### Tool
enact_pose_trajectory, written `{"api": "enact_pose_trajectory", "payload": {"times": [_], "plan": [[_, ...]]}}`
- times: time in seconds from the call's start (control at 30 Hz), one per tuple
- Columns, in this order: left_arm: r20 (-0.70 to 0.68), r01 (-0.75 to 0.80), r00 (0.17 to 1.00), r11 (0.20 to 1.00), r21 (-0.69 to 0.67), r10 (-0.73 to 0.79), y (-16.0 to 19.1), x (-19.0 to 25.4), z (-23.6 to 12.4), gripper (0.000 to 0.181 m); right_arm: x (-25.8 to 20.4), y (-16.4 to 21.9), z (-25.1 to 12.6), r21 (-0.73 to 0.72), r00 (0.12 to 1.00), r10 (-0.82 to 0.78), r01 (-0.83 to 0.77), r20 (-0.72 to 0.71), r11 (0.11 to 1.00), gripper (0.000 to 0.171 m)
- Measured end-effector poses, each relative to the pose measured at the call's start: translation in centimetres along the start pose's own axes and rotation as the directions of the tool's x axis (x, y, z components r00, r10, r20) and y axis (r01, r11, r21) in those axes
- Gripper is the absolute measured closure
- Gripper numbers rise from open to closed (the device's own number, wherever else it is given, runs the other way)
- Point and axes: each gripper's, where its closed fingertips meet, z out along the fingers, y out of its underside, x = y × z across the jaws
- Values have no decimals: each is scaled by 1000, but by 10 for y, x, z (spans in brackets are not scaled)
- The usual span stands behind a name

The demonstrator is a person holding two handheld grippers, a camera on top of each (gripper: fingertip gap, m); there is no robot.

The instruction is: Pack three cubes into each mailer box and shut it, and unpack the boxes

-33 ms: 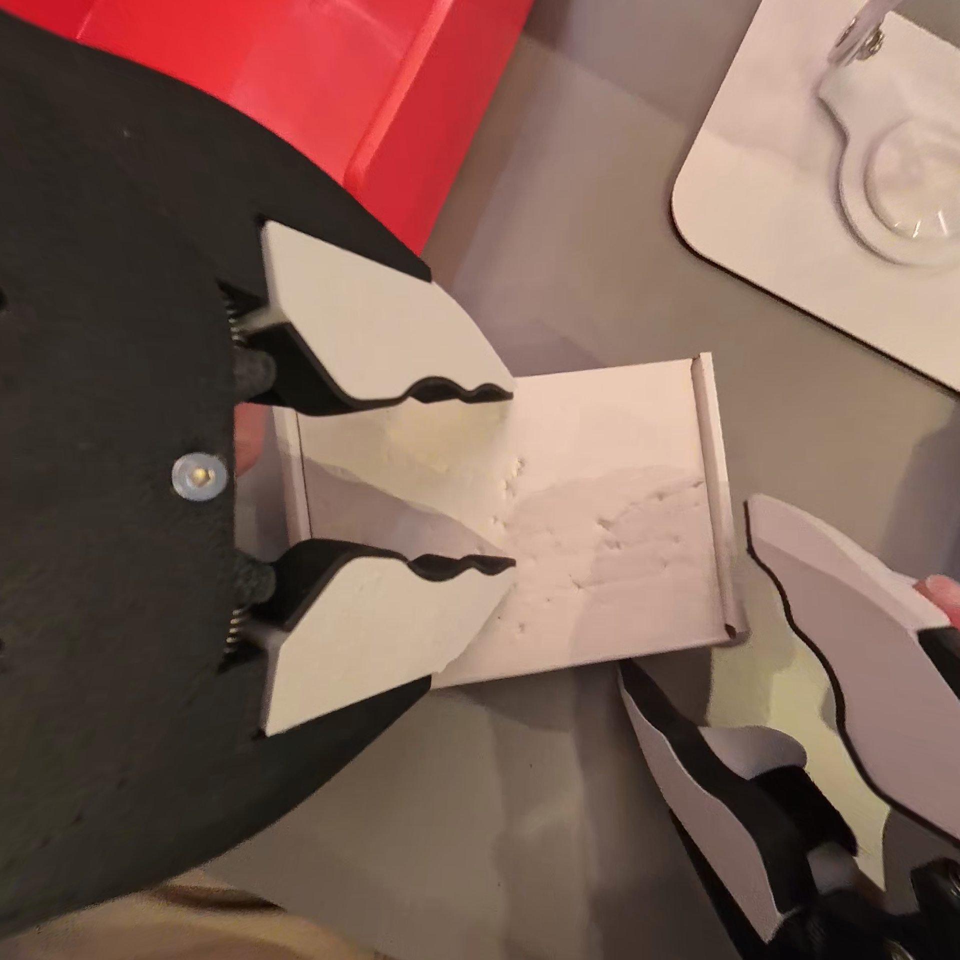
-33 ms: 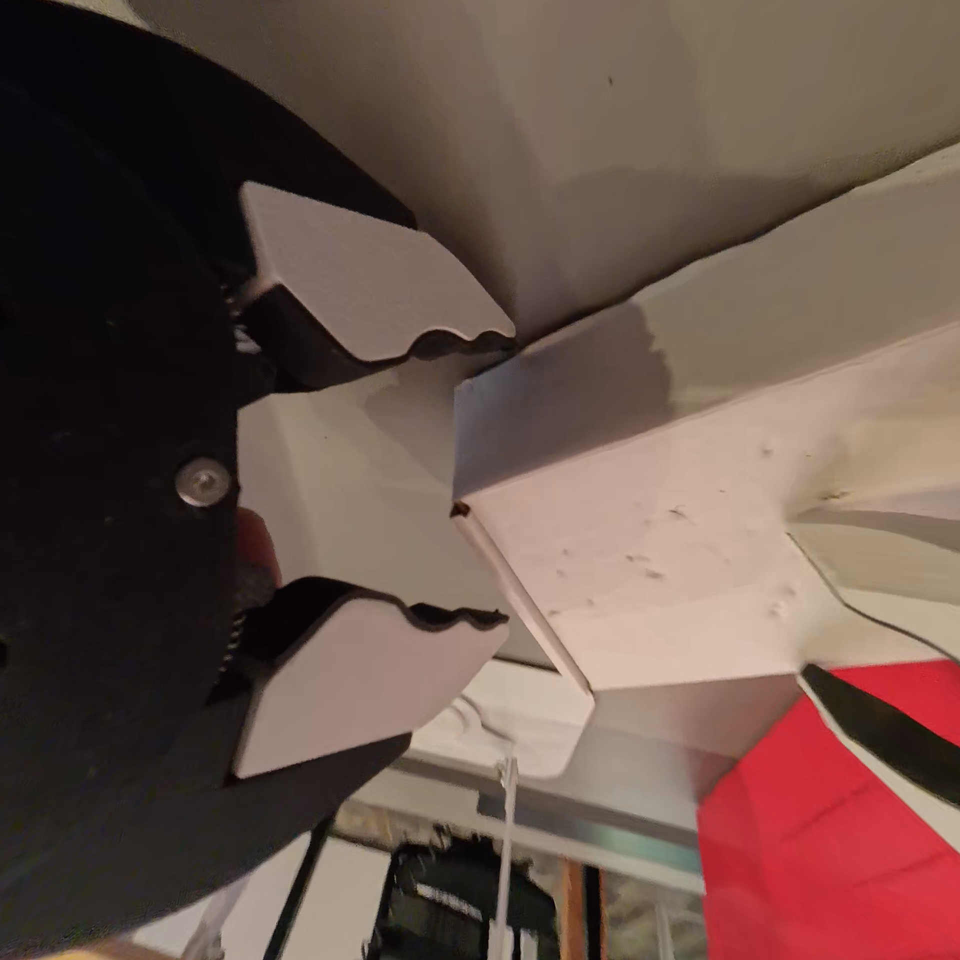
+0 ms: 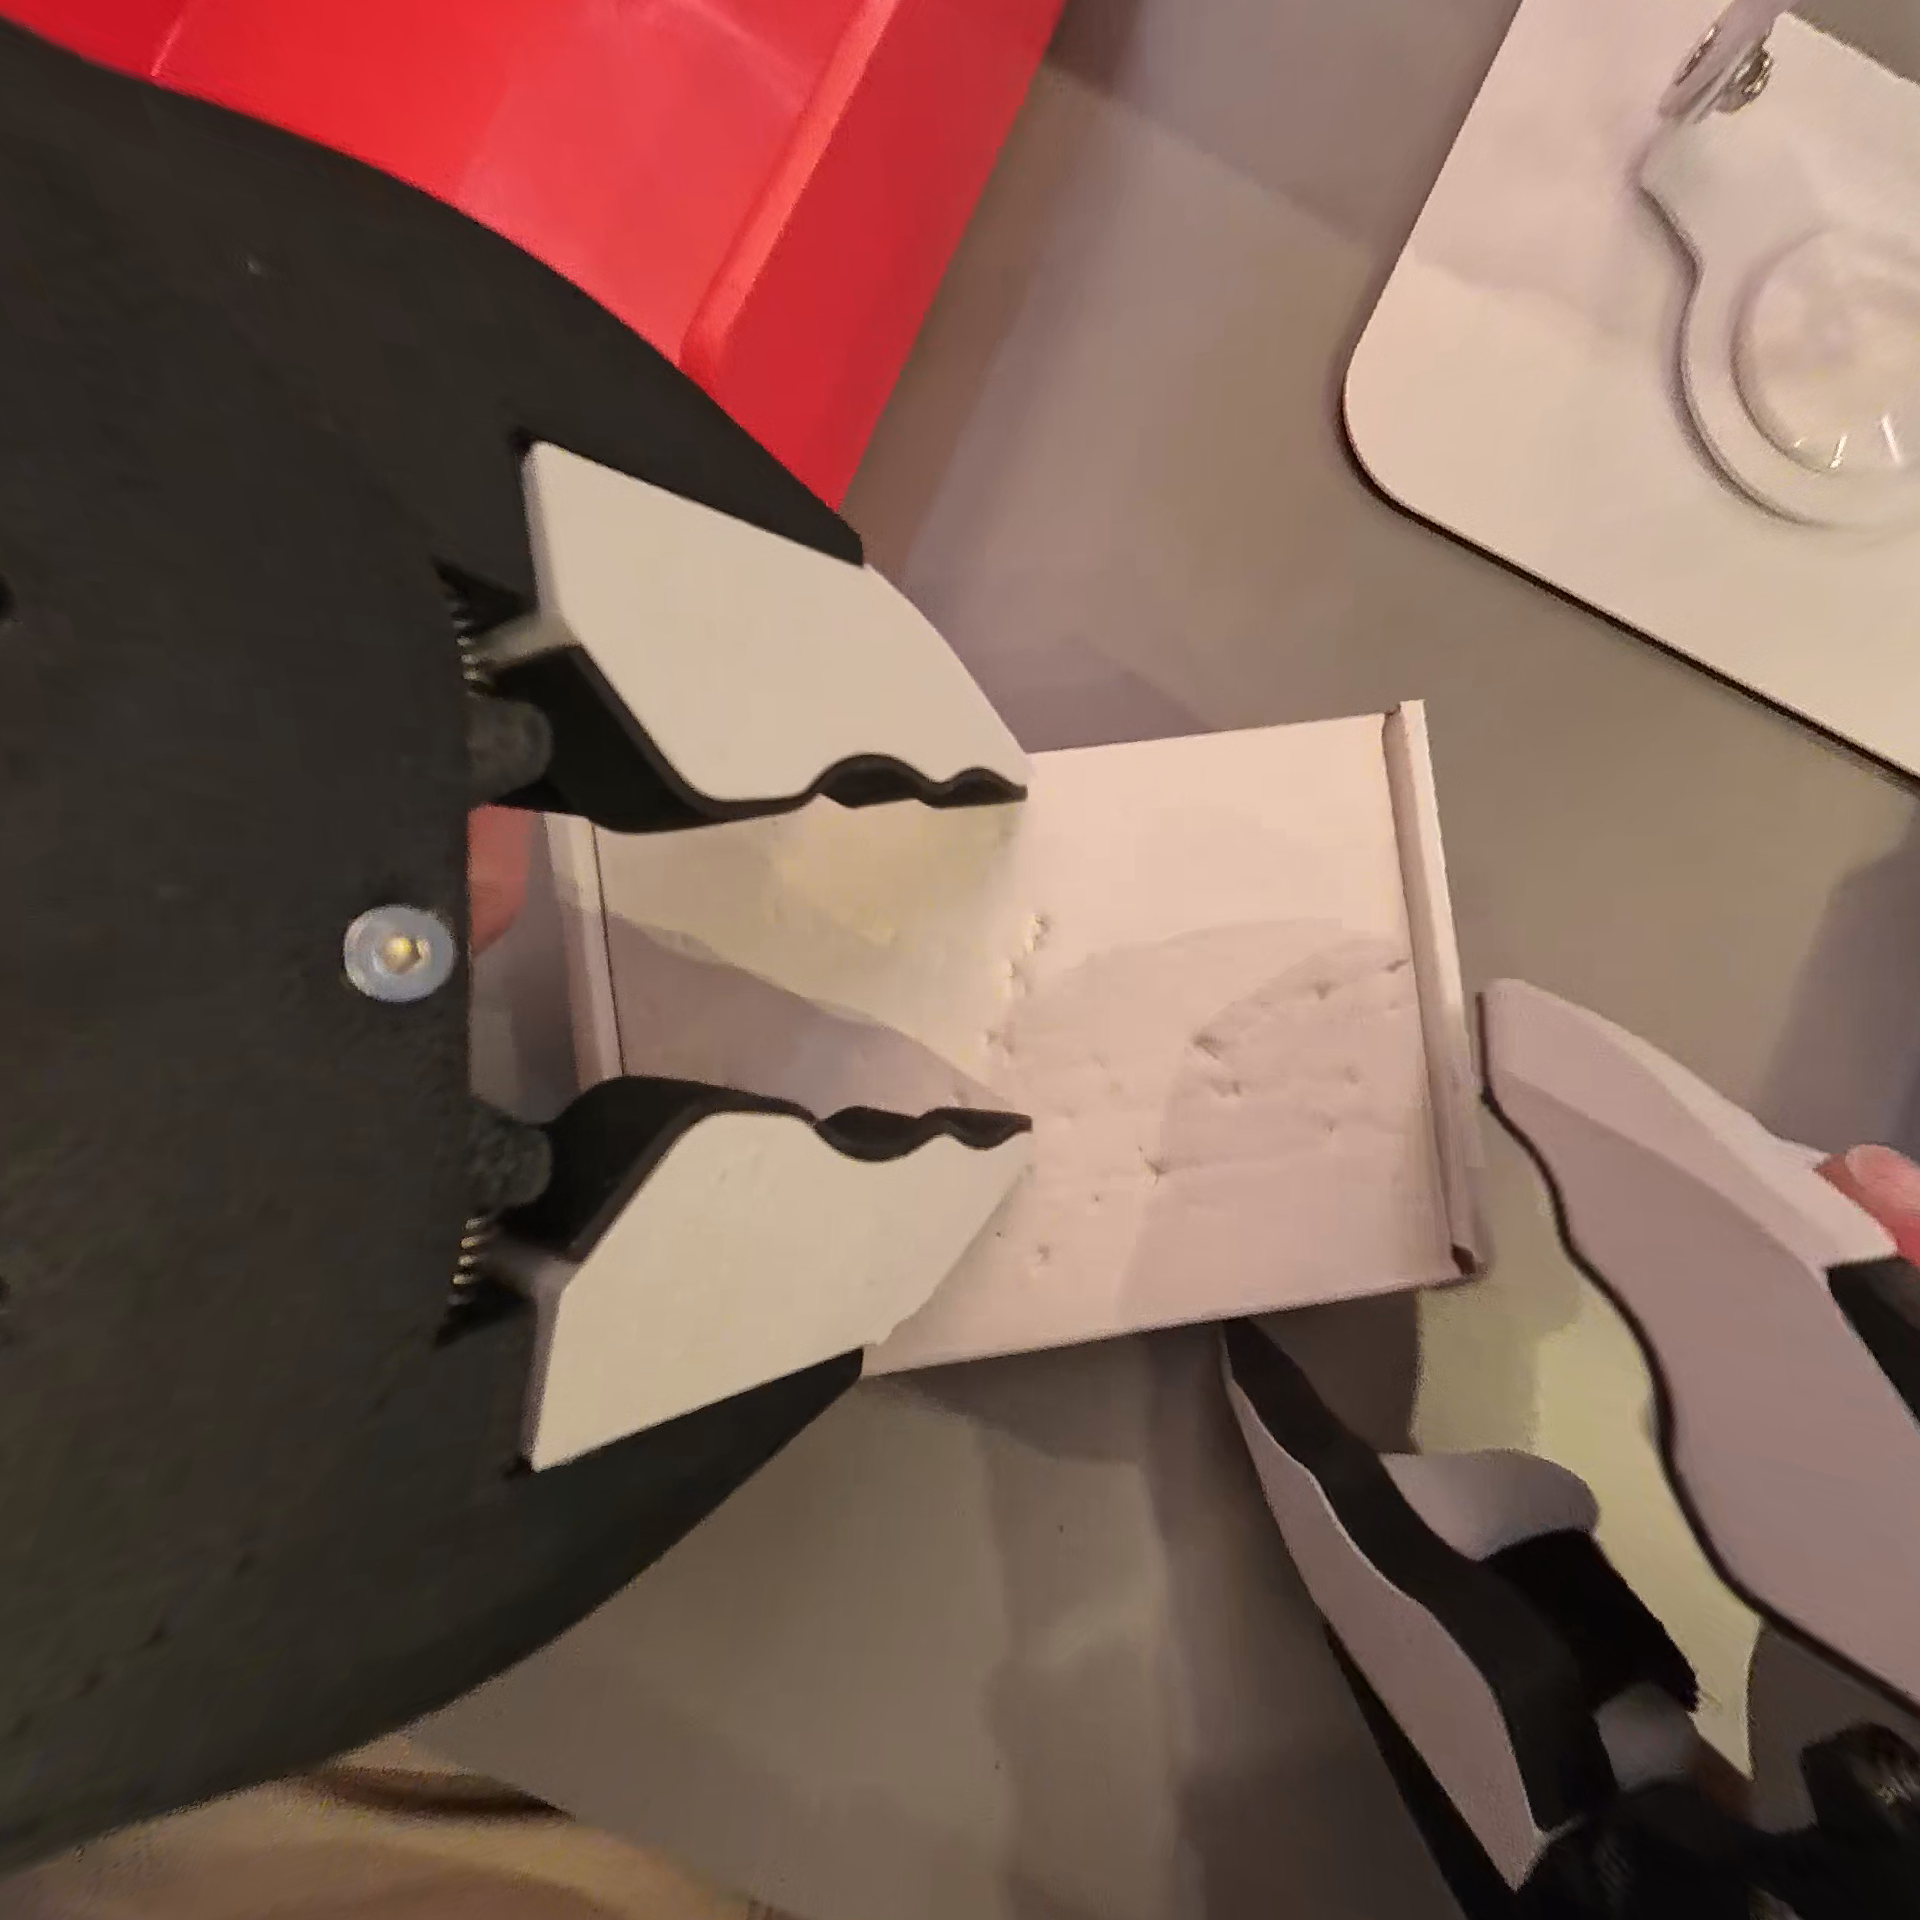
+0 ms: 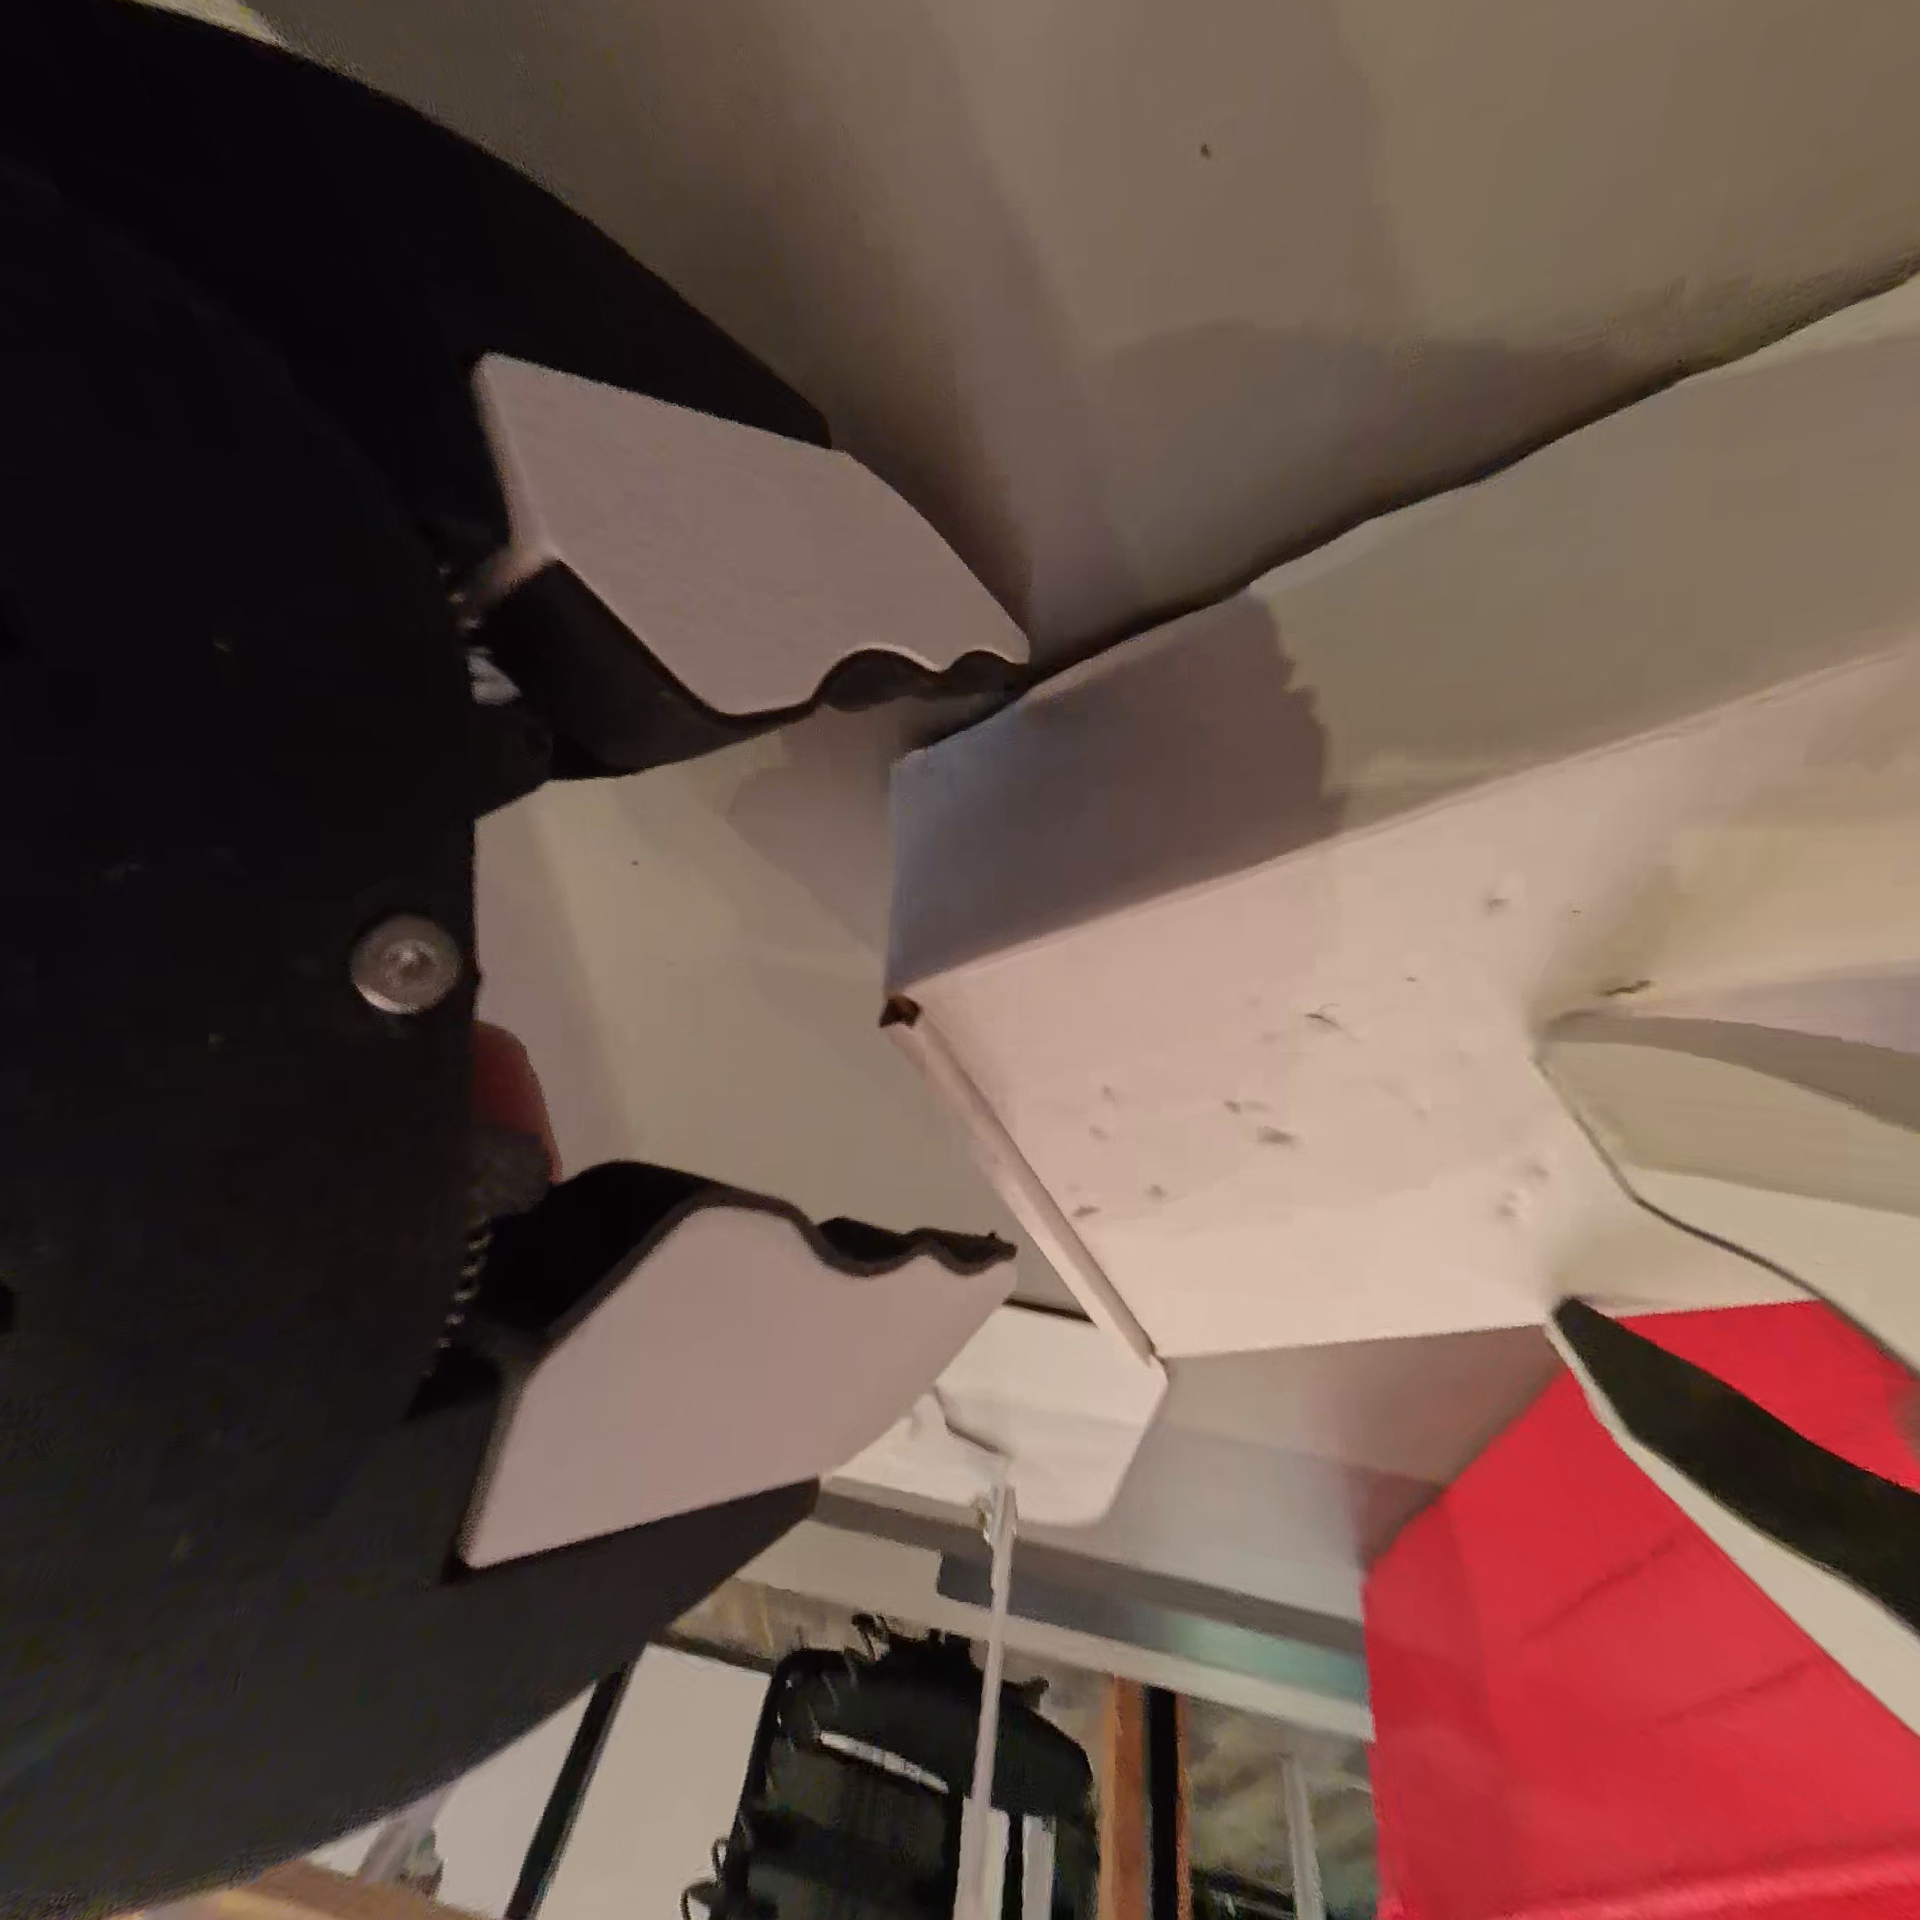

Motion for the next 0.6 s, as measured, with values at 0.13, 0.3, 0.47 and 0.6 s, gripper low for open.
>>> {"api": "enact_pose_trajectory", "payload": {"times": [0.13,0.3,0.47,0.6], "plan": [[-9,0,1000,1000,6,0,0,0,1,125,-4,-6,3,21,999,-42,41,29,999,83],[-18,-11,1000,1000,9,11,-1,3,3,131,2,-6,9,25,998,-67,68,-8,997,97],[-23,-16,1000,1000,18,16,-2,3,4,134,7,-5,12,23,997,-62,63,-44,998,103],[-29,0,1000,1000,27,1,-3,3,4,134,-7,-35,-8,118,997,-67,63,31,991,98]]}}
